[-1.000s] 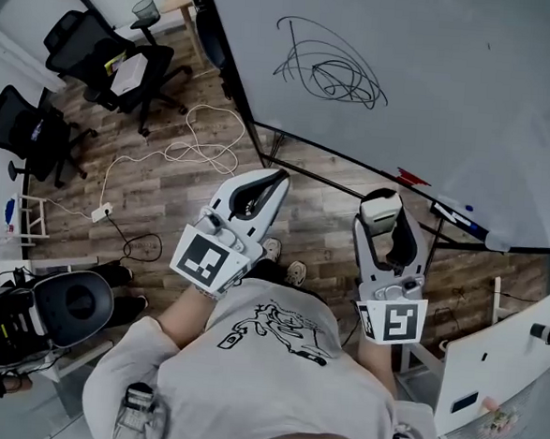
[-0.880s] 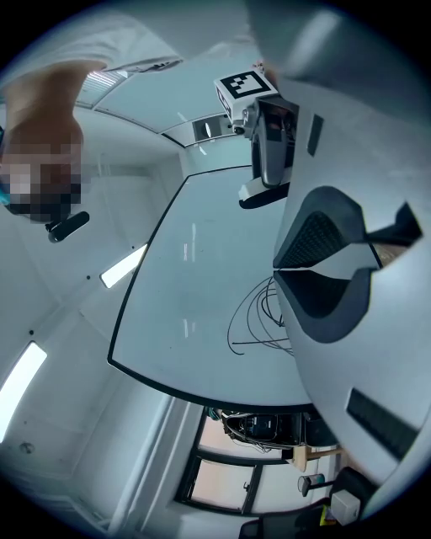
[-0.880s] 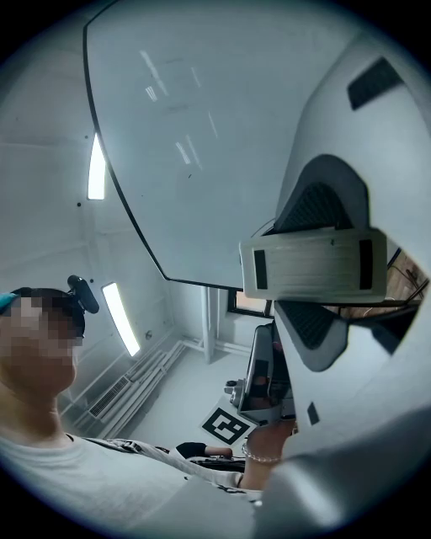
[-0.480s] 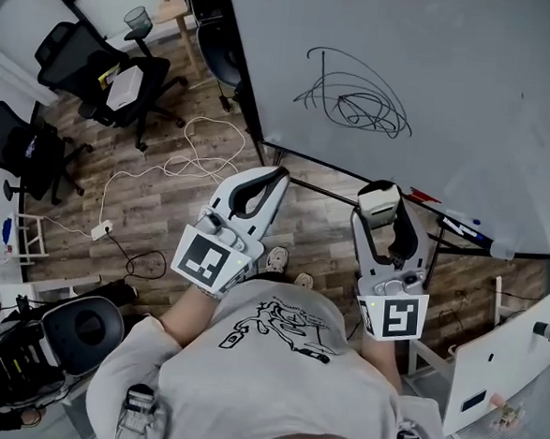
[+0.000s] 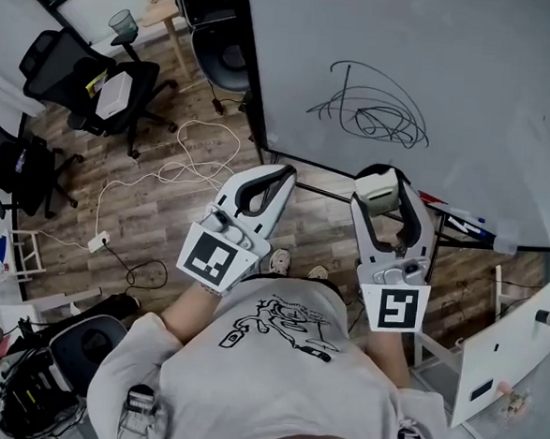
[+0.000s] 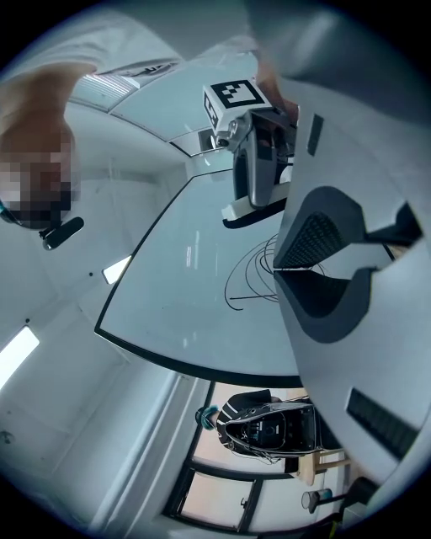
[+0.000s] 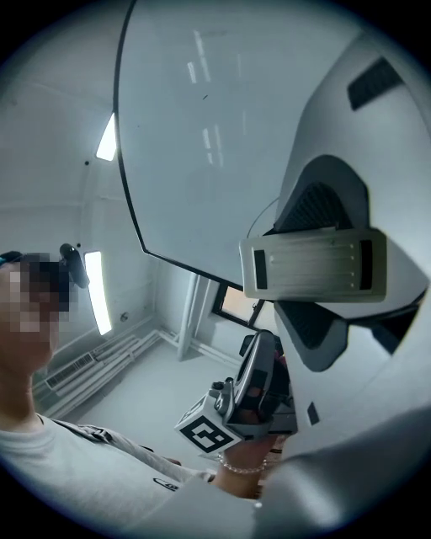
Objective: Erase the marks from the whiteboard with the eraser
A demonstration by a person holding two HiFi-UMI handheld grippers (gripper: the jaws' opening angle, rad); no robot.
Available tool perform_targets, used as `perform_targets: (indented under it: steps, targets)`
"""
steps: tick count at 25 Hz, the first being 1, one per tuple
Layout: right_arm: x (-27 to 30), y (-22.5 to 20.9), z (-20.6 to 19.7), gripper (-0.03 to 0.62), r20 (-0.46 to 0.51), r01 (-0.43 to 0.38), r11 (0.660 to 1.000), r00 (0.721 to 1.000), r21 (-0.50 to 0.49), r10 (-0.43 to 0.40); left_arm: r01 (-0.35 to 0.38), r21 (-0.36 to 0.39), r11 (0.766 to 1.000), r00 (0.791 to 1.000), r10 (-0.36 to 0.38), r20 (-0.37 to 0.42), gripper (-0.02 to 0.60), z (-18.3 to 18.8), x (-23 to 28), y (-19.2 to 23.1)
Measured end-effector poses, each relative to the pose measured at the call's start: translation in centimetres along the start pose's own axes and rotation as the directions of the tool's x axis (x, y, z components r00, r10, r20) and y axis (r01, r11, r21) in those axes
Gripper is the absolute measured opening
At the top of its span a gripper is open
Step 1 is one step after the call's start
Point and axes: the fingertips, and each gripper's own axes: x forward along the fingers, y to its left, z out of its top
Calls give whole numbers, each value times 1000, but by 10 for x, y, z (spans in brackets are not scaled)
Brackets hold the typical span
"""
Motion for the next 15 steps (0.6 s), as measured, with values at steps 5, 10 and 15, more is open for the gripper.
perform_targets:
  steps: [5, 10, 15]
  targets:
    - [31, -9, 18, 261, -3, 19, 984, 1000, -178, -20, -1, -5, 1000, 1000, 1, 4, 23, 3, 0, 13]
    - [61, -18, 19, 261, -63, 34, 927, 996, -374, -62, 5, 10, 1000, 1000, -5, 29, 23, 4, 1, 20]
    - [85, -27, 26, 261, -70, 54, 879, 993, -474, -99, 1, 17, 1000, 999, -2, 32, 23, 7, -1, 27]
